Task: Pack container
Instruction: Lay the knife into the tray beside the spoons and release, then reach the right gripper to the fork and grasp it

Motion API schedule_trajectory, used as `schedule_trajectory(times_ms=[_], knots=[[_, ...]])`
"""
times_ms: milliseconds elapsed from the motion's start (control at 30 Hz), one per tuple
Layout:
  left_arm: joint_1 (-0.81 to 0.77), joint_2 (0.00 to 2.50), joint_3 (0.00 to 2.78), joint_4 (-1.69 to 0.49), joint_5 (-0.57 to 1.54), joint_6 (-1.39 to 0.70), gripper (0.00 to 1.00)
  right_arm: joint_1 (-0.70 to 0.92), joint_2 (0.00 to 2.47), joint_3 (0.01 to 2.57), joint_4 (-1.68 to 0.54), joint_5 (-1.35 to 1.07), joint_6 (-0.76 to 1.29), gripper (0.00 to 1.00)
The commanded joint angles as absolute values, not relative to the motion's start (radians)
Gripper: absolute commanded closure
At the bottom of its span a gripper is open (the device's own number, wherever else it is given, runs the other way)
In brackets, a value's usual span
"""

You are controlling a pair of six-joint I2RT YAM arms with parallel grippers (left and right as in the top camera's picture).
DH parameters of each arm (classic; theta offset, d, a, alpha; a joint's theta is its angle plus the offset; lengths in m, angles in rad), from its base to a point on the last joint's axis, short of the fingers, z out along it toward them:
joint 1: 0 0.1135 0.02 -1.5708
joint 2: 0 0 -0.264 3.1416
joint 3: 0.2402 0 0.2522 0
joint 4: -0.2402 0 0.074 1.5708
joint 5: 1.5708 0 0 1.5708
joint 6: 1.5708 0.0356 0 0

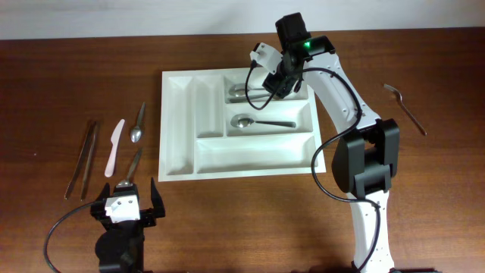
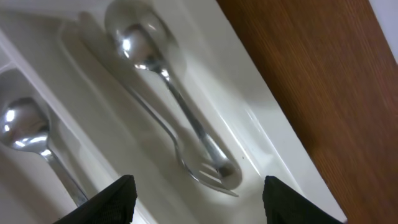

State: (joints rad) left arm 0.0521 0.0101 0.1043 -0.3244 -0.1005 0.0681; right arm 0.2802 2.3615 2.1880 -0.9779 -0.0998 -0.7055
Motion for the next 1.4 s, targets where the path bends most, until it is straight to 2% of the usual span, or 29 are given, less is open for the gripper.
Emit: schedule_trajectory(times_ms=[0,267,467,600,800,1367], knots=[[0.056,0.005,0.100,-0.322,-0.093,0.084,0.01,0.228,2.267,2.216,-0.981,-0.009,-0.609,0.34],[0.056,0.005,0.100,-0.322,-0.093,0.084,0.01,0.001,2.141,2.218,-1.121,0.058,-0.541,0.34],[0.056,0.005,0.100,-0.322,-0.093,0.084,0.01,-0.228,2.173,2.215,-1.187,0.040,-0.545,0.34],[0.056,0.005,0.100,-0.322,-0.093,0.084,0.01,-0.301,2.215,2.215,-1.170,0.011,-0.546,0.34],[0.056,0.005,0.100,-0.322,-0.093,0.084,0.01,-0.368,2.337,2.215,-1.144,-0.015,-0.572,0.34],[0.056,0.005,0.100,-0.322,-0.093,0.084,0.01,-0.376,2.564,2.215,-1.078,-0.077,-0.570,0.32]])
